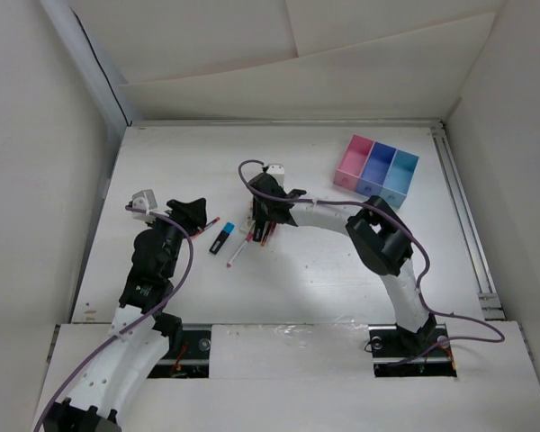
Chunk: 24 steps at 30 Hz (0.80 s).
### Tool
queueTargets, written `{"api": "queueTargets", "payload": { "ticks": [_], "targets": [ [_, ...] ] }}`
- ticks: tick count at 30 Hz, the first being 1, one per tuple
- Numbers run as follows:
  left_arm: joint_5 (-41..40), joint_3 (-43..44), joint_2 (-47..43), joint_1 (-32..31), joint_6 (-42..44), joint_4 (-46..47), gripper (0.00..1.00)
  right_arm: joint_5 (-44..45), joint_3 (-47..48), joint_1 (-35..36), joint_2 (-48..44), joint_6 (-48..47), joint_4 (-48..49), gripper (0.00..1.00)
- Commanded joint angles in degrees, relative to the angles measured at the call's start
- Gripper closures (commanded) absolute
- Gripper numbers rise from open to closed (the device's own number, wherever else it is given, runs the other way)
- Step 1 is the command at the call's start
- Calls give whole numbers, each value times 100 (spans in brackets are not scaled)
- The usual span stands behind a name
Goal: Sort the stationery into containers
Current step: Pick up the stationery from the center of the board, then place the stationery in the storage box.
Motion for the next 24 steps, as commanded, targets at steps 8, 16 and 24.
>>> {"api": "queueTargets", "payload": {
  "ticks": [8, 16, 24],
  "targets": [
    [136, 70, -33, -12, 50, 306, 47, 291, 126, 151, -233, 83, -13, 91],
    [83, 70, -33, -12, 50, 306, 47, 168, -278, 152, -1234, 135, 180, 96],
    [135, 70, -33, -12, 50, 306, 47, 325, -630, -409, -2290, -224, 233, 96]
  ]
}}
